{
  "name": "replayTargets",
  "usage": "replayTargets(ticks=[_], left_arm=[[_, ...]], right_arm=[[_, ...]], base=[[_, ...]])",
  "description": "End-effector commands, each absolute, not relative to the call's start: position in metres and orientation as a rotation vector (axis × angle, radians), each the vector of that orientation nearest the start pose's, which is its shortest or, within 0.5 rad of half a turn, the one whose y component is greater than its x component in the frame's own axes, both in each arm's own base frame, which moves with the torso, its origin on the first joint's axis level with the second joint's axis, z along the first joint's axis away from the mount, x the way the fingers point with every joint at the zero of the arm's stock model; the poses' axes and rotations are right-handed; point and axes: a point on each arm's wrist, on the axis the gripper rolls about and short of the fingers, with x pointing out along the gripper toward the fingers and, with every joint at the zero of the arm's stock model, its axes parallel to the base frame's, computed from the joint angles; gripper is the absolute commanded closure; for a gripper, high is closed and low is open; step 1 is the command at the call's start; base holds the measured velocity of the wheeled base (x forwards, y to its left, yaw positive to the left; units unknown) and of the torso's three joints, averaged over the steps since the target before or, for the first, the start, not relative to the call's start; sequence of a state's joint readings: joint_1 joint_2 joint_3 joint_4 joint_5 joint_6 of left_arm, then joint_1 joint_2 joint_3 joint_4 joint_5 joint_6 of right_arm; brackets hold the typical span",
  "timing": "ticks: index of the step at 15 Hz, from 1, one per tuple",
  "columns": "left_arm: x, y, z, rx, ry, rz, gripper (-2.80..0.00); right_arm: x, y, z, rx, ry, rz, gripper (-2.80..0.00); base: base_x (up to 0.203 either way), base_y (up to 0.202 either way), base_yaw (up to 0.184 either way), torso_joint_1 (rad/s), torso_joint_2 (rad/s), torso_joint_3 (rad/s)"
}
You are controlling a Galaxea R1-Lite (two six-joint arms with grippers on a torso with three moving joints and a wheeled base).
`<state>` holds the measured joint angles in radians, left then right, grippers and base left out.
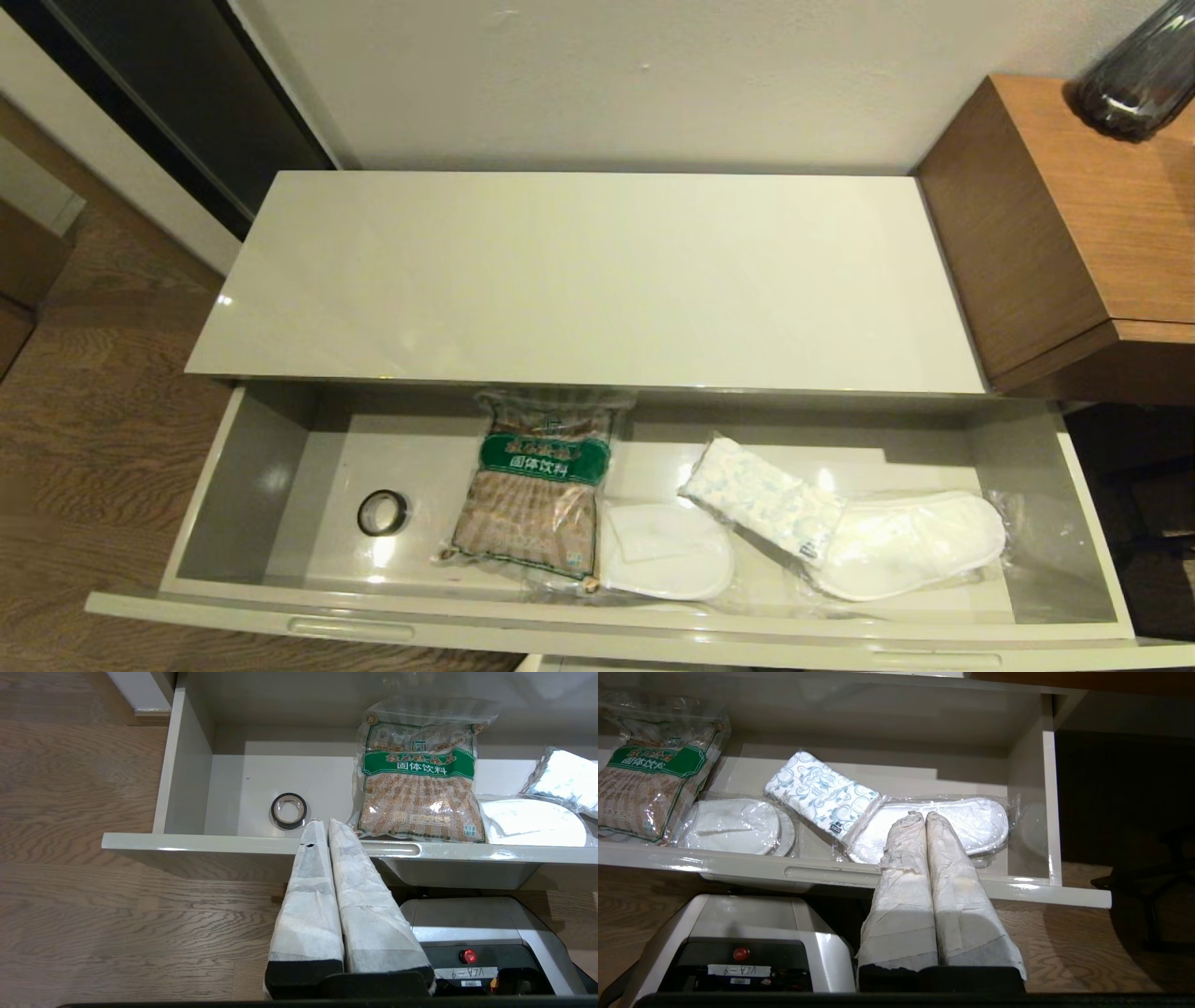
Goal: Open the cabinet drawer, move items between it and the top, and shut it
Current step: Take out the disposable slippers from the drawer
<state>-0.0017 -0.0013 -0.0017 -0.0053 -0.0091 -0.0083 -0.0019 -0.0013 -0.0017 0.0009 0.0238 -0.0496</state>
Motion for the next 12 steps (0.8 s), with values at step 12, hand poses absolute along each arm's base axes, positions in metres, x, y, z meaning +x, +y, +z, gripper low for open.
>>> replayTargets(ticks=[12], left_arm=[[-0.0229,-0.0002,0.0765,-0.009,-0.008,-0.011,0.00]], right_arm=[[-0.0229,0.0006,0.0756,-0.051,-0.001,0.023,0.00]], base=[[0.000,0.000,0.000,0.000,0.00,0.000]])
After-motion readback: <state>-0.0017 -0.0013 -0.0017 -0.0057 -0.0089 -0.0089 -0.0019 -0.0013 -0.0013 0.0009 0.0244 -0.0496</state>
